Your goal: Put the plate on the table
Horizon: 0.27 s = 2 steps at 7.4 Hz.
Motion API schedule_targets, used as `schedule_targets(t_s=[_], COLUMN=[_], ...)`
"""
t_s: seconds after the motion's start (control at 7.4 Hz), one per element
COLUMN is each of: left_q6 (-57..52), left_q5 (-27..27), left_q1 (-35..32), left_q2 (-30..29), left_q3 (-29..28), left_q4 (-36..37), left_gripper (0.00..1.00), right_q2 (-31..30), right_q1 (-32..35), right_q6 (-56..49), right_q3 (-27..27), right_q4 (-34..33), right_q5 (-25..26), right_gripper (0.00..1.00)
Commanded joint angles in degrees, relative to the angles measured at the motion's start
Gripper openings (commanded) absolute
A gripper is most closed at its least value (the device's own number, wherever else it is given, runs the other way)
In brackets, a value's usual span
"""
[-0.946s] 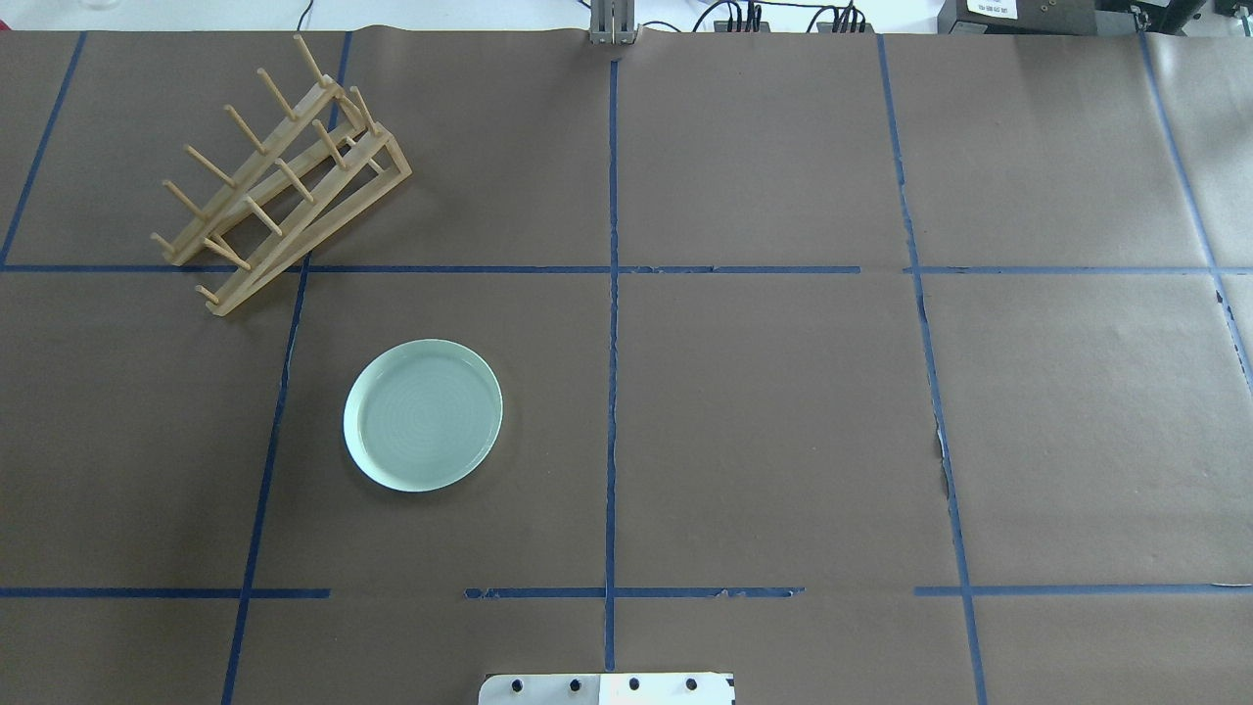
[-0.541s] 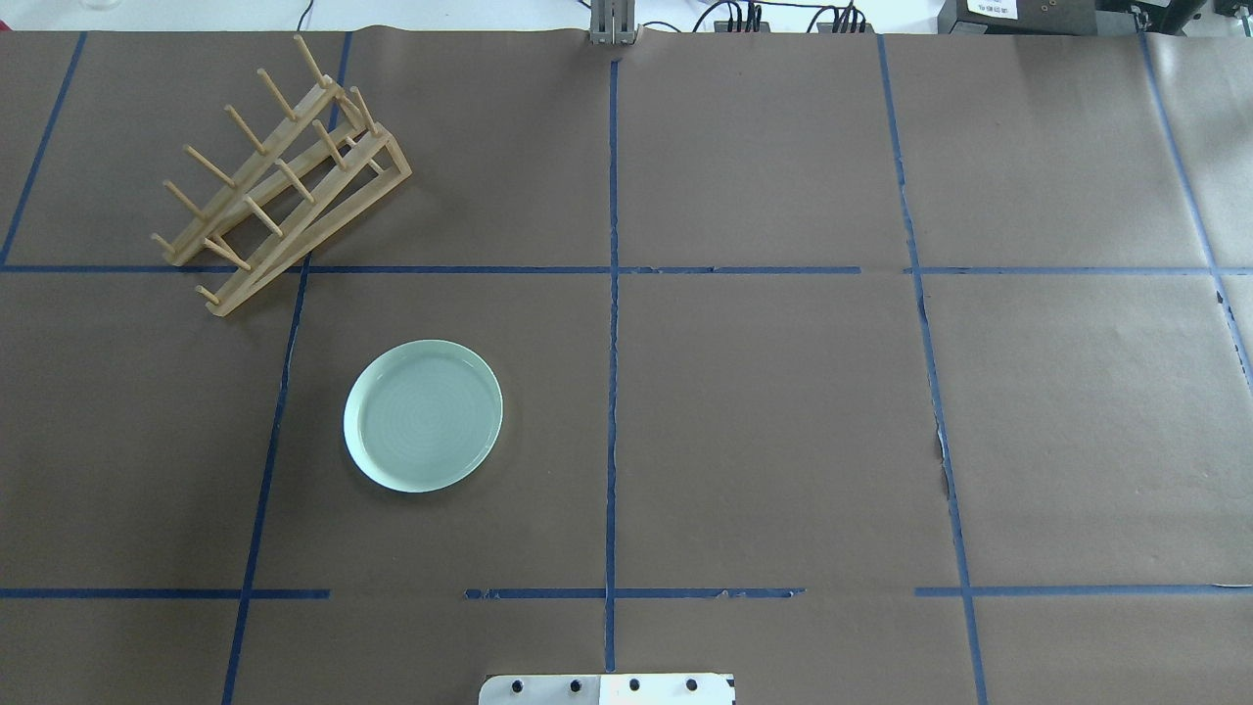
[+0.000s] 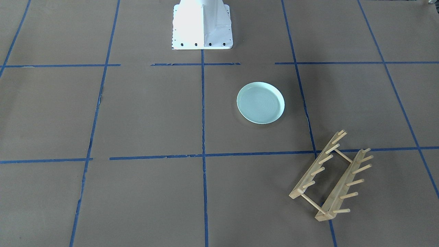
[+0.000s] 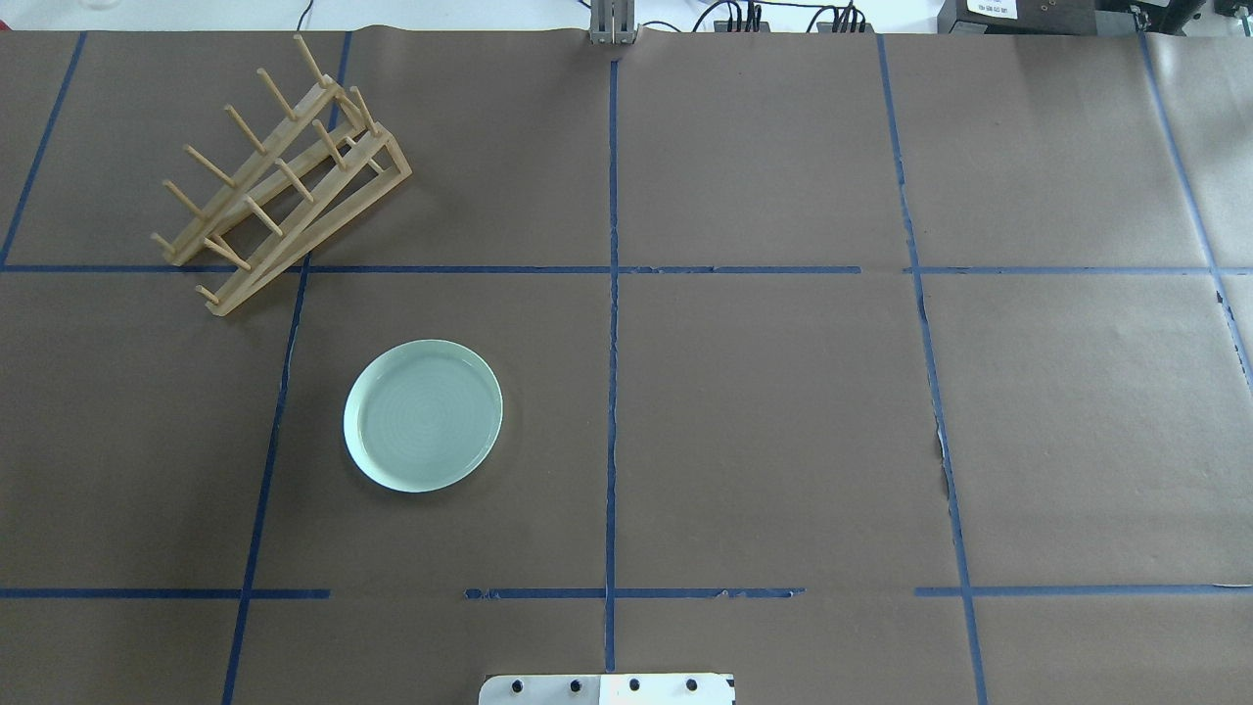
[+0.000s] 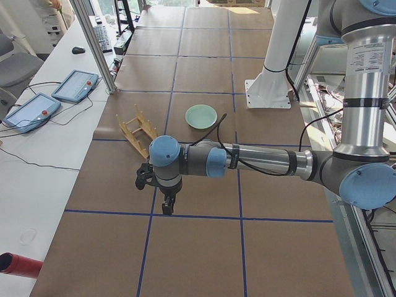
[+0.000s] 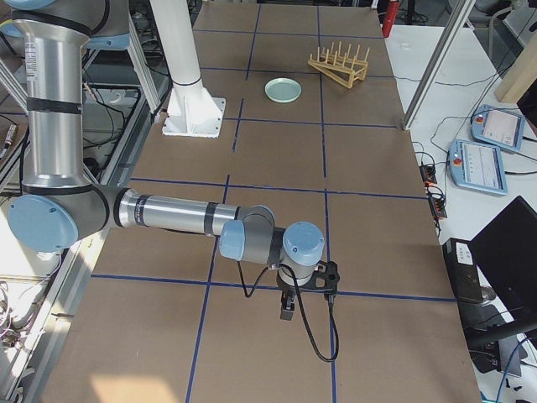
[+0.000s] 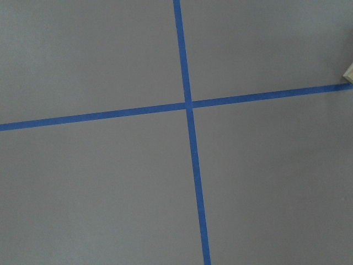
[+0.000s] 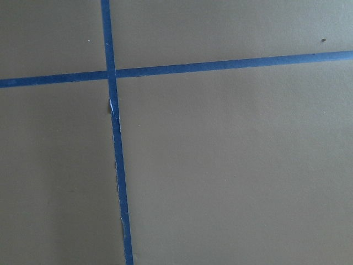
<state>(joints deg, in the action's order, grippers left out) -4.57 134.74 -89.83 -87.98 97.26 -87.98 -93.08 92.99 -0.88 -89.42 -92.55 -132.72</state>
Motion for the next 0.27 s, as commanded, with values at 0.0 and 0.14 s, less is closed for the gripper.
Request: schedule_targets(t_s=[0.0,0.14], left_q6=[0.0,0.0], left_q5=[0.0,0.0], left_q1=[0.0,0.0], left_q2=[0.0,0.0], left_q3=[-0.05,0.03], left_q4=[0.0,0.0], left_gripper=[1.0,1.0], right_q2=[0.0,0.0], right_q1=[0.0,0.0], right_q6=[0.0,0.0], right_q3=[0.03,-0.05], right_q4=[0.0,0.0], right_q5=[0.0,0.0], right_gripper=[1.0,1.0])
